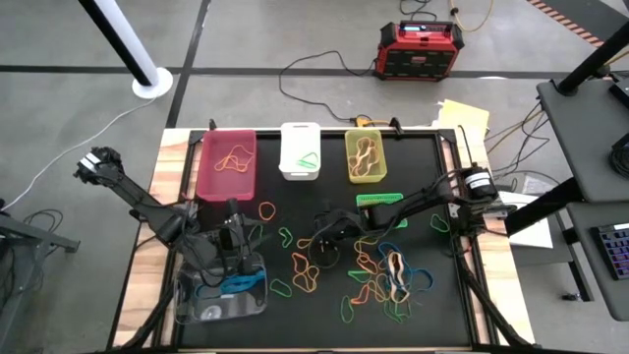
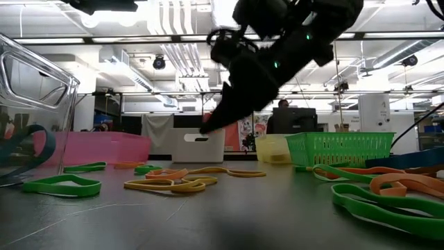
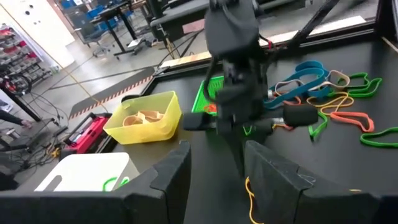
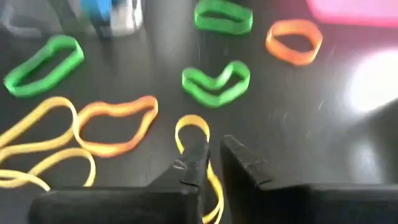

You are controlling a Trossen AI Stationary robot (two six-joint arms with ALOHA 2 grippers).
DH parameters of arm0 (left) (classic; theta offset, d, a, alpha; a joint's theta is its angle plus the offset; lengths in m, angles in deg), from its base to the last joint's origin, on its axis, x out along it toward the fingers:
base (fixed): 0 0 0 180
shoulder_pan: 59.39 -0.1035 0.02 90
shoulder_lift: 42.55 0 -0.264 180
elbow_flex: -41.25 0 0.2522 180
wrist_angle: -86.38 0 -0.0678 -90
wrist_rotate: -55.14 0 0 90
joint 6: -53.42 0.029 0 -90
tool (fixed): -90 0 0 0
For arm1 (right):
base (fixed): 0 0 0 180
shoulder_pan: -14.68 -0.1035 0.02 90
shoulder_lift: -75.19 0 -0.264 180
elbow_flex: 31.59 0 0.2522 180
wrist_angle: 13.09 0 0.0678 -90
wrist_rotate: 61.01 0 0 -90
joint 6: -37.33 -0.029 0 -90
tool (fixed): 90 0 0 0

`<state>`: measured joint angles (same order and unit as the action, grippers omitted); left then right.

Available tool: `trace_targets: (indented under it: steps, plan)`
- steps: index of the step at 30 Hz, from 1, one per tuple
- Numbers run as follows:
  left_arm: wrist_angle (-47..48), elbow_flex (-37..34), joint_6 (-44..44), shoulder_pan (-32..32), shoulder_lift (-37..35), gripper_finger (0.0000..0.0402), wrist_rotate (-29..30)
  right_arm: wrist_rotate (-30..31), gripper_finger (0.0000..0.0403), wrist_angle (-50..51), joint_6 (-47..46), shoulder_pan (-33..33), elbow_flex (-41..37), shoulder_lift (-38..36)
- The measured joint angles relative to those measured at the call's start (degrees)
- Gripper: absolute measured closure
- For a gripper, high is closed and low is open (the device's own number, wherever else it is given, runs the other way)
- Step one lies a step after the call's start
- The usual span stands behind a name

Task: Sort rubber bands into baskets
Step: Put the yellow rubber band into the pink bin

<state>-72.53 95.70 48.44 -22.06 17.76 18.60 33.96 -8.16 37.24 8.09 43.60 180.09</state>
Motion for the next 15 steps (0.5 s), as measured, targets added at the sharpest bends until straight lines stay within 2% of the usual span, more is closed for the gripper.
trace_targets:
  steps: [9,12,15]
  plan:
    - [-0.2,0.0,0.7,-0.5,0.3,0.0264,0.0,-0.5,0.0238,-0.1,-1.4,0.2,0.0,3.4]
    - [-0.4,0.0,1.0,-0.5,0.6,0.0264,0.0,-0.5,0.0219,-0.2,-0.9,0.6,-0.1,4.4]
    - [-0.6,0.0,1.1,-0.7,1.1,0.0264,0.0,-0.5,0.0219,-0.3,-0.9,0.8,-0.1,6.2]
